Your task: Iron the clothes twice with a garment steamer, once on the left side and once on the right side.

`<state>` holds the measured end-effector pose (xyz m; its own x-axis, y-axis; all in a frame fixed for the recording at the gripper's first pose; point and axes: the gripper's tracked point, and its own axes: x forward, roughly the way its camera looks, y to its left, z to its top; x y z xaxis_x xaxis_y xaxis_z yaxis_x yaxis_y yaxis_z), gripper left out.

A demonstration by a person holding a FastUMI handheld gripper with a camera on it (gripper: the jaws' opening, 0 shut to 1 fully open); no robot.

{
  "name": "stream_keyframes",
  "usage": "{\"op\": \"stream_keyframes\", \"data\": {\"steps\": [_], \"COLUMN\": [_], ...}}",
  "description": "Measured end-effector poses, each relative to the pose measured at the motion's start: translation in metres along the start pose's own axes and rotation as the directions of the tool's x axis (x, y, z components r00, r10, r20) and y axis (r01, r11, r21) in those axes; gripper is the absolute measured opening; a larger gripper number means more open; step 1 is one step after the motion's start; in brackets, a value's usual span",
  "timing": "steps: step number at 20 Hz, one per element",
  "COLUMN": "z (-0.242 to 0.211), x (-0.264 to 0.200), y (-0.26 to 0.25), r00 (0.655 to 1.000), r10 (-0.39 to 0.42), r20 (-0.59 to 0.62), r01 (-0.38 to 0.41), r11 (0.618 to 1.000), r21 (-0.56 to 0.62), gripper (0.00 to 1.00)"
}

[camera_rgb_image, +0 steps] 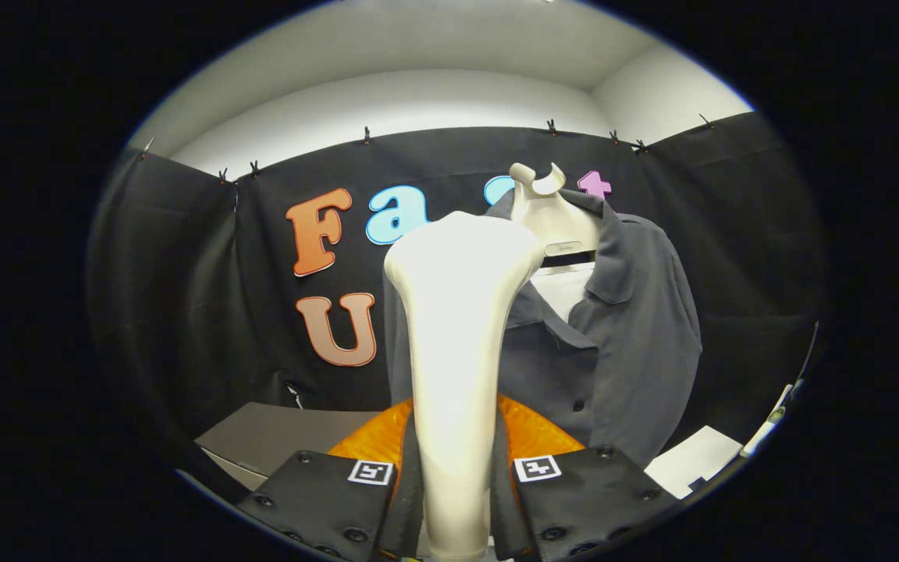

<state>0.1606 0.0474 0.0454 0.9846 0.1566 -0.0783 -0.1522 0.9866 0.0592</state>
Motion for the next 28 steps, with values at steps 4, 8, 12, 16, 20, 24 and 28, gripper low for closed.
{"op": "stream_keyframes", "data": {"steps": [4,8,12,16,20,24,28], "z": [-0.009,-0.019,-0.026,-0.036,-0.059,-0.084,-0.115], "x": [0.023,0.045,0.059,0.06,0.055,0.055,0.051], "y": [-0.016,-0.023,-0.027,-0.031,-0.035,-0.041,-0.056], "r00": [1.0,1.0,0.999,0.998,0.998,0.998,0.997], "r10": [0.001,0.02,0.043,0.059,0.06,0.05,0.03], "r20": [-0.006,-0.012,0.015,0.022,0.0,-0.028,-0.065], "r01": [-0.001,-0.02,-0.042,-0.058,-0.06,-0.051,-0.031], "r11": [1.0,1.0,0.998,0.997,0.997,0.998,0.999], "r21": [0.002,-0.013,-0.043,-0.044,-0.039,-0.026,-0.014], "gripper": [0.43,0.43,0.43,0.42,0.43,0.43,0.43]}}
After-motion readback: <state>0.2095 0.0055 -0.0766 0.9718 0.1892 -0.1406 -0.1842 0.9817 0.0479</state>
